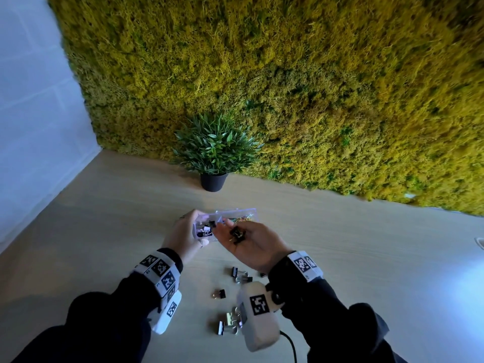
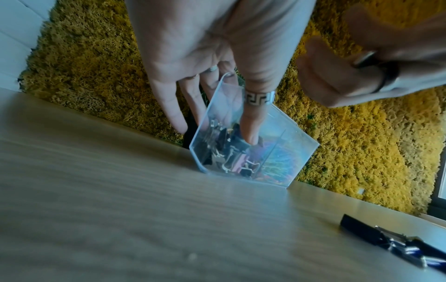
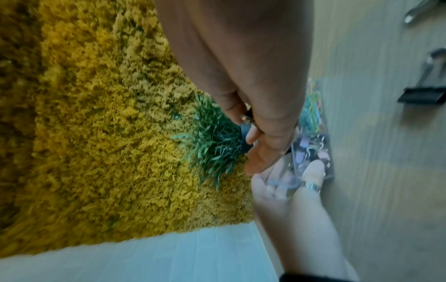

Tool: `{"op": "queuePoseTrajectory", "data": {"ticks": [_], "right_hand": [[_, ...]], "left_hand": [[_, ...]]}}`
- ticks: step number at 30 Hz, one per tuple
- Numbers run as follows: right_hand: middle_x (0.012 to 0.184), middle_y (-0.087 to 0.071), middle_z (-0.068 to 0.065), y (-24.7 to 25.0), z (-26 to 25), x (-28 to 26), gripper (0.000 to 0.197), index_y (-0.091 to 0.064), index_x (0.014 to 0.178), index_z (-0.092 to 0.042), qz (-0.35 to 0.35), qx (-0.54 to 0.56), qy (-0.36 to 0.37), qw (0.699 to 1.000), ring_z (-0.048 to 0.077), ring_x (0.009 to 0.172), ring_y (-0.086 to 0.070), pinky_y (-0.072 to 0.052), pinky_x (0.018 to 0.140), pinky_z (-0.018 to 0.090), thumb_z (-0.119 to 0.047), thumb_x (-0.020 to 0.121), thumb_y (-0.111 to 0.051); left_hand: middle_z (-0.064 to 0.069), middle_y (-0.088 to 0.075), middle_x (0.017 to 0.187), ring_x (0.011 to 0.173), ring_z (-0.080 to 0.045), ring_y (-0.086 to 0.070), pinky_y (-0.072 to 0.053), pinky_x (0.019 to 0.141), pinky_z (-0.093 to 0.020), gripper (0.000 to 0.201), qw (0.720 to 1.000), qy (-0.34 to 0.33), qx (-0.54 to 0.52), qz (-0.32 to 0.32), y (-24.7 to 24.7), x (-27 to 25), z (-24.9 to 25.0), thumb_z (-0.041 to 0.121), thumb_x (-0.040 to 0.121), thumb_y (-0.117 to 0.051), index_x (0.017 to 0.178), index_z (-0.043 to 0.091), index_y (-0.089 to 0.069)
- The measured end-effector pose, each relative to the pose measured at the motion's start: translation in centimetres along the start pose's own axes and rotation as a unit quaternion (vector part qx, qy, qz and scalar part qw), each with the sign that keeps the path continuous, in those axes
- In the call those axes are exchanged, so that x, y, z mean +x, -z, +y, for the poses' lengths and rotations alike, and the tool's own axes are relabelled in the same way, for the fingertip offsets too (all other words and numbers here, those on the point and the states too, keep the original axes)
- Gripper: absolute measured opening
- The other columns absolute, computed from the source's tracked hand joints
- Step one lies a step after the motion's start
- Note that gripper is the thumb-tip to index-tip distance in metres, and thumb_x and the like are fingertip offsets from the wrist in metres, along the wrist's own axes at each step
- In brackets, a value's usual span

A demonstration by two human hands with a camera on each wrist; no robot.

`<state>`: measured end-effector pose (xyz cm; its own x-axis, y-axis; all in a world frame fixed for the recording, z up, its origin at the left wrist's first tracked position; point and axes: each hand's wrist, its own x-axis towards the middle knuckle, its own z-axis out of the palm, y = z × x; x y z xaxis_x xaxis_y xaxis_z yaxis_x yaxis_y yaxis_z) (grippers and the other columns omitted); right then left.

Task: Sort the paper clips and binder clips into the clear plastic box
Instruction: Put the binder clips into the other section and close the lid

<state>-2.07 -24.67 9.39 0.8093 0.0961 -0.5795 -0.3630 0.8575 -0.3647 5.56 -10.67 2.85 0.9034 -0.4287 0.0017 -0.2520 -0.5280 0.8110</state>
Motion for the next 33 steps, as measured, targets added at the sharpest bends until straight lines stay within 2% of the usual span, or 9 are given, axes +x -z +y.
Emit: {"op": "queuePoseTrajectory", "data": {"ticks": [8,12,15,19,21,23,26,30,33], "right_hand": [[0.075,-0.045,0.016,-2.8,1.5,4.3,0.034,-0.046,0.07,0.001,0.092,0.032,0.031,0.995,0.027,0.069,-0.047,-0.049,0.032,0.034,0.006,0.095,-0.024],[0.079,-0.046,0.012,-2.8,1.3,5.4,0.028,-0.043,0.075,0.001,0.126,-0.007,0.05,0.991,0.022,0.07,-0.05,-0.054,0.08,0.025,0.003,0.095,-0.024],[0.092,-0.049,0.002,-2.7,1.1,5.4,0.03,-0.041,0.072,0.001,0.109,0.004,0.051,0.993,0.016,0.098,-0.052,-0.029,0.112,0.036,-0.002,0.096,-0.023],[0.082,-0.046,0.018,-3.8,1.2,3.3,0.031,-0.04,0.075,0.004,0.064,-0.028,0.035,0.997,0.032,0.12,-0.046,-0.022,0.116,0.044,-0.008,0.1,-0.027],[0.083,-0.051,0.019,-4.3,0.8,1.9,0.03,-0.045,0.08,0.009,0.048,-0.067,0.049,0.995,0.032,0.096,-0.056,-0.024,0.115,0.043,-0.007,0.099,-0.029],[0.117,-0.052,0.029,-4.1,-0.1,0.6,0.031,-0.047,0.111,0.016,0.027,-0.087,0.066,0.994,0.04,0.106,-0.053,-0.037,0.104,0.046,-0.008,0.098,-0.031],[0.121,-0.05,0.014,-2.6,-2.3,-1.1,0.026,-0.053,0.113,-0.007,-0.005,-0.162,0.083,0.983,0.034,0.106,-0.052,-0.051,0.084,0.047,-0.015,0.096,-0.036],[0.115,-0.059,0.0,0.5,-4.7,-3.2,0.029,-0.056,0.118,-0.021,0.028,-0.427,0.107,0.897,0.02,0.098,-0.057,-0.043,0.087,0.037,-0.026,0.097,-0.036],[0.106,-0.057,0.001,4.2,-5.0,-3.5,0.03,-0.052,0.125,-0.014,0.071,-0.667,0.111,0.733,0.018,0.1,-0.05,-0.039,0.077,0.022,-0.02,0.097,-0.041]], "left_hand": [[-0.001,-0.062,0.102,0.081,-0.017,-0.058,-0.037,0.064,0.0,0.049,1.0,0.007,0.015,0.017,0.0,-0.1,0.3,0.0,0.066,-0.073,0.111,0.008,-0.056],[-0.005,-0.065,0.109,0.091,-0.022,-0.062,-0.045,0.075,-0.023,0.05,0.999,0.014,0.011,0.026,0.0,0.1,-0.2,0.003,0.065,-0.074,0.111,0.009,-0.056],[-0.011,-0.068,0.102,0.089,-0.026,-0.063,-0.048,0.077,-0.03,0.049,1.0,0.001,0.019,0.022,0.1,0.1,-0.2,0.004,0.064,-0.074,0.109,0.011,-0.056],[0.004,-0.065,0.107,0.077,-0.015,-0.058,-0.037,0.065,-0.018,0.046,1.0,-0.007,0.017,0.021,-0.1,0.1,-0.4,0.004,0.064,-0.074,0.106,0.014,-0.056],[0.003,-0.065,0.11,0.072,-0.014,-0.056,-0.035,0.063,-0.016,0.047,1.0,-0.011,0.012,0.021,-0.1,0.2,-0.6,0.004,0.064,-0.076,0.104,0.017,-0.056],[0.001,-0.064,0.114,0.084,-0.012,-0.057,-0.037,0.073,-0.016,0.054,1.0,-0.005,0.006,0.018,0.1,0.5,-0.7,0.006,0.063,-0.079,0.112,0.015,-0.057],[-0.003,-0.062,0.12,0.096,-0.012,-0.056,-0.04,0.084,-0.02,0.061,1.0,0.016,-0.002,-0.009,0.6,1.1,-0.6,0.007,0.062,-0.08,0.117,0.01,-0.053],[-0.007,-0.056,0.128,0.108,-0.019,-0.053,-0.036,0.086,-0.021,0.068,0.997,0.042,0.027,-0.054,1.2,1.7,-0.4,0.01,0.065,-0.08,0.124,0.009,-0.047],[-0.014,-0.044,0.132,0.12,-0.028,-0.043,-0.033,0.095,-0.026,0.079,0.997,0.007,0.071,0.003,1.4,0.6,0.3,0.021,0.066,-0.08,0.132,0.009,-0.04]]}}
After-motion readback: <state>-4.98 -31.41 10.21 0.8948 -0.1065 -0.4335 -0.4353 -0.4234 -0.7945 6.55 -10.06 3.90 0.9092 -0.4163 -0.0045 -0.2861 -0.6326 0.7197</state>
